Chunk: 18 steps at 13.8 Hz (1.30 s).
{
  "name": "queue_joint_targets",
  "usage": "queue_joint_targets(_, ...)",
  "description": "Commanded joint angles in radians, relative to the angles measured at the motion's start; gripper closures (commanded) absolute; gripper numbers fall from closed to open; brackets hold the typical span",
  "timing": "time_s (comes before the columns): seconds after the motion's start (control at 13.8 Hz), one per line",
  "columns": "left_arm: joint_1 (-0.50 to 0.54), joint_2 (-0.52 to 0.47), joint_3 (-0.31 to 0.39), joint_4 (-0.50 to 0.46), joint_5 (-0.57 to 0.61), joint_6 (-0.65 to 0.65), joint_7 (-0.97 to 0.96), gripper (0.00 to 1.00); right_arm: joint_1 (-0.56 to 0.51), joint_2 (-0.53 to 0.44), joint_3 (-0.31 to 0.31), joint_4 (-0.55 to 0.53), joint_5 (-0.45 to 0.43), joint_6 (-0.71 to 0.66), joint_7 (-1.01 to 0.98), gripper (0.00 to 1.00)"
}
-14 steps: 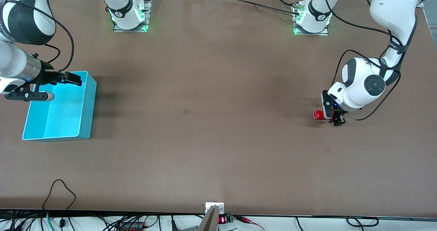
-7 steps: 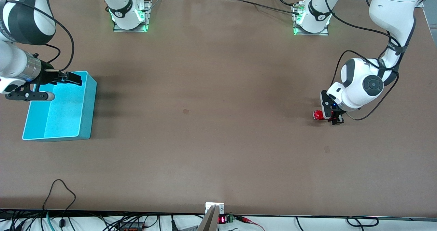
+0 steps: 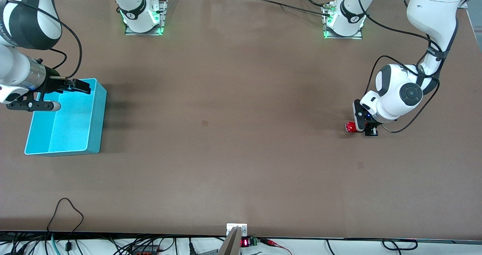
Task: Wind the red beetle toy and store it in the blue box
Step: 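Lower the left gripper and close it on the red car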
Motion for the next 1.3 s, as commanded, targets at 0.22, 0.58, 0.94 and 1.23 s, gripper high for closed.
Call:
queue_joint_targets(0.22, 0.009, 0.000, -0.010, -0.004, 0.018, 0.009, 0.012, 0.61, -0.001, -0.016, 0.005, -0.010, 0.015, -0.015, -0.009, 0.00)
queue_joint_targets(0.58, 0.009, 0.003, -0.011, 0.002, 0.018, 0.007, 0.075, 0.64, -0.001, -0.013, 0.005, -0.001, 0.017, -0.031, -0.006, 0.00)
queue_joint_targets(0.94, 0.009, 0.009, -0.011, 0.002, 0.003, 0.007, 0.067, 0.64, -0.001, -0.013, 0.006, -0.001, 0.015, -0.031, -0.009, 0.00)
queue_joint_targets(1.23, 0.011, 0.009, -0.011, 0.005, 0.000, 0.007, 0.044, 0.65, -0.001, -0.013, 0.005, -0.001, 0.015, -0.031, -0.011, 0.00)
